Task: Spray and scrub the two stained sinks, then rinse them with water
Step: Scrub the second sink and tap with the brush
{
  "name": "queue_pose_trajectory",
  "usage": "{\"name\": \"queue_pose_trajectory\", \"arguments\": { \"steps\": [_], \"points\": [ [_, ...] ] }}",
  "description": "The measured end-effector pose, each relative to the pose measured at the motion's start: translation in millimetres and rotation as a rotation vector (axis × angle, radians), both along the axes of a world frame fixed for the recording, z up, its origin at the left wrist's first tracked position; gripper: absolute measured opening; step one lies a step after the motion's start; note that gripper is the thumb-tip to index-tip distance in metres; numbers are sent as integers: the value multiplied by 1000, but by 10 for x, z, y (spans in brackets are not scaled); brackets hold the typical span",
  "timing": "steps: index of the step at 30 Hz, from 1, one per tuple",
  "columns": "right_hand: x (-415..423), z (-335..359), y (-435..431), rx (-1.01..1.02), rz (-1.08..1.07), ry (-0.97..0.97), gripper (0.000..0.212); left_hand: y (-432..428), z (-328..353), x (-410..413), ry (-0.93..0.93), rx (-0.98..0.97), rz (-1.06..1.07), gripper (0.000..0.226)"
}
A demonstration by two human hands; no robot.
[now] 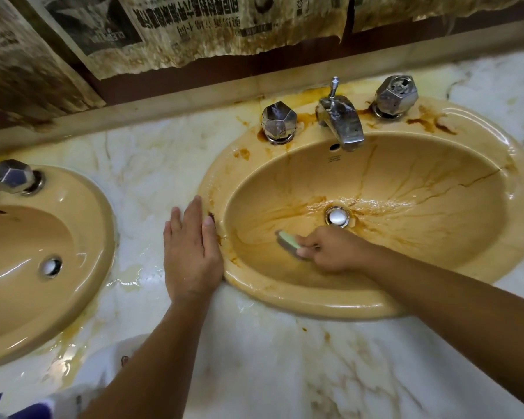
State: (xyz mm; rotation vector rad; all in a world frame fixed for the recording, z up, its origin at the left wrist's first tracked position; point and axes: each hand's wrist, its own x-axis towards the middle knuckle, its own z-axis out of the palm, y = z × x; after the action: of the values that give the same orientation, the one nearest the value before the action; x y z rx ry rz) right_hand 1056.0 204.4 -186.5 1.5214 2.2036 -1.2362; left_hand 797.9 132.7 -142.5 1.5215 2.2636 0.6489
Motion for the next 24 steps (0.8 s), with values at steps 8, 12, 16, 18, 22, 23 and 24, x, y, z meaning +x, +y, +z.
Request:
{"name": "queue_pose_trajectory", "arguments": {
  "steps": [8, 12, 16, 18, 22, 23, 24],
  "points": [
    [-292, 306, -124, -202, 129, 303, 29, 18, -20, -14, 12, -4, -5, 52],
    [21, 70, 129, -25, 69, -32, 33, 10, -15, -12, 9, -7, -3, 54],
    [-92, 123, 12, 48, 174, -130, 36, 15, -6, -12, 4, -6, 4, 54],
    [-284, 296, -116, -18, 225, 143, 35, 15, 9, -3, 4, -6, -1, 55],
    [-222, 219, -55, -21, 219, 188, 34, 11, 21, 7, -1, -3, 2, 55],
    [-143, 120, 10, 20, 159, 68, 35, 10, 25, 12, -5, 0, 1, 55],
    [-68, 14, 73, 62, 83, -64, 37, 9, 29, 18, -6, 2, 3, 54]
  ]
}}
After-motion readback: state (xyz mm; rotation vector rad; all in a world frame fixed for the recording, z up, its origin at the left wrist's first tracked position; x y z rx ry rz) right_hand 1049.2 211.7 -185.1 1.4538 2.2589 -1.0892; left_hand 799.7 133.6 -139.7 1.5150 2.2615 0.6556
